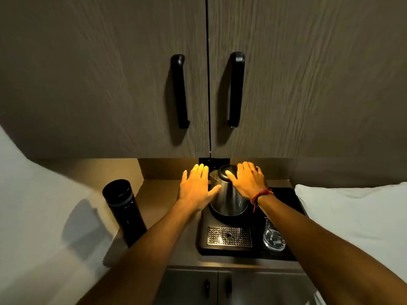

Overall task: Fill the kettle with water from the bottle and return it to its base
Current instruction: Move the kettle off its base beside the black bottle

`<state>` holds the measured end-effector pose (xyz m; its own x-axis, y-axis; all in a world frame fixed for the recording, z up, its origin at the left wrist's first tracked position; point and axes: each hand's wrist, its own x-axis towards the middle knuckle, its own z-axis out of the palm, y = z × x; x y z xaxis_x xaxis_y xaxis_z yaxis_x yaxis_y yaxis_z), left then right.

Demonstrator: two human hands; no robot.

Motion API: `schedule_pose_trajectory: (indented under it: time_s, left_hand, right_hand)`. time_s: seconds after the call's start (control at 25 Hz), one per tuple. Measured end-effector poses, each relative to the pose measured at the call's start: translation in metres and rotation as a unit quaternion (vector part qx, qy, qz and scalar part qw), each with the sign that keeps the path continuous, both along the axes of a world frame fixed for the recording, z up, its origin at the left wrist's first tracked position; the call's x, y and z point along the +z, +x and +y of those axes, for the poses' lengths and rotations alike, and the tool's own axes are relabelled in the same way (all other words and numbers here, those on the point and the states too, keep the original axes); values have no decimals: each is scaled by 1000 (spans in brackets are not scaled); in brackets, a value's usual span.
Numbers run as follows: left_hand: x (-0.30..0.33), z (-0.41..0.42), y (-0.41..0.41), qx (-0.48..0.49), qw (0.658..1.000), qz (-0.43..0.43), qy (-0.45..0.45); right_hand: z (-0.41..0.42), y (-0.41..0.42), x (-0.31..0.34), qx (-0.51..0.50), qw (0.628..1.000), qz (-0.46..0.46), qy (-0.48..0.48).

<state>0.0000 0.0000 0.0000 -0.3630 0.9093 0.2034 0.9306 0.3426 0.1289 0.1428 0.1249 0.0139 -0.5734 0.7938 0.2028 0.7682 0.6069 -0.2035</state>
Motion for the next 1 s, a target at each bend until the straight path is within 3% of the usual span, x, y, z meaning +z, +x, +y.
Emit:
schedule_pose_trajectory:
  time_s: [0.2, 0.44, 0.64, 0.76, 0.88, 1.0]
  left_hand:
    - [-5, 25, -8, 8, 1000, 0, -5]
    - [-6, 36, -19, 12, 1000, 16, 10]
    - [-10, 35, -24, 14, 1000, 5, 6]
    - [-6, 34, -27, 14, 1000, -5, 12]
    - [-3, 31, -30, 18, 1000, -1, 5]
    - [-2, 27, -32, 19, 1000, -1, 9]
  right_hand:
    - [26, -27, -1, -33, 995, -47, -75]
    - [30, -27, -8, -6, 992, 53, -115]
    - [33, -33, -6, -16, 994, 69, -78]
    - [45, -26, -14, -18, 981, 87, -171]
    - [64, -10, -25, -75, 943, 104, -306]
    - [70, -2, -26, -115, 925, 151, -328]
